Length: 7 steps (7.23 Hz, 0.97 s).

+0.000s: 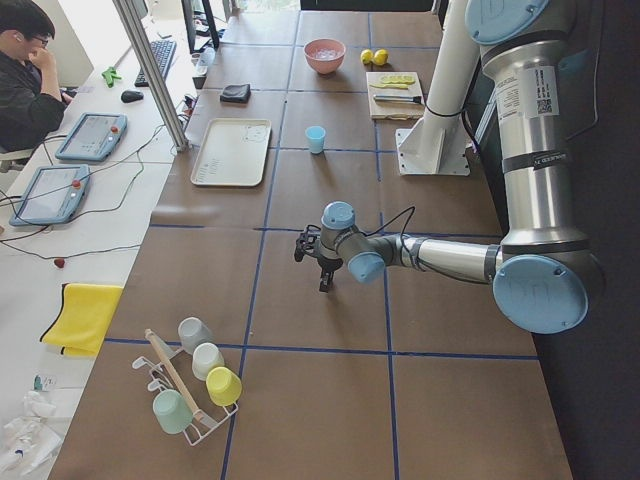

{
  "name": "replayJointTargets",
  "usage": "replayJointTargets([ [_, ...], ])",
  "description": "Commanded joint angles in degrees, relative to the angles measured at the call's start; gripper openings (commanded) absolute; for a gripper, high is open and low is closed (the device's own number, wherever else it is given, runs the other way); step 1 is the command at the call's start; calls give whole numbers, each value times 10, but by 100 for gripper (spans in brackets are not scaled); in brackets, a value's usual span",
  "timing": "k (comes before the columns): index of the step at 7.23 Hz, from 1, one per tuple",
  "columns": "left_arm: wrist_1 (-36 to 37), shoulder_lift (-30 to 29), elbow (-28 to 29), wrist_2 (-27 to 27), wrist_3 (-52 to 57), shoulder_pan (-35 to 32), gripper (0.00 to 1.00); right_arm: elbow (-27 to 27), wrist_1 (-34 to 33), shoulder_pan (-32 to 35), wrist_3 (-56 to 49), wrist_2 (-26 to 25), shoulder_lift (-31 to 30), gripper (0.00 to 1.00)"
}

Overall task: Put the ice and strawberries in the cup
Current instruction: 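Lower the left gripper onto the strawberry and grasp it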

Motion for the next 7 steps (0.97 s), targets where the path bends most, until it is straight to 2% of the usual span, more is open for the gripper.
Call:
replayJointTargets([
  [1,-1,0,-2,-8,6,0,0,0,0,0,1,0,0,100],
  [4,0,2,-13,-14,7,-2,0,4,0,0,3,0,0,100],
  [5,2,5,-39,-16,7,-4,0,2,0,-1,8,1,0,100],
  [7,14,4,-79,-55,8,-28,0,2,0,-1,9,0,0,100],
])
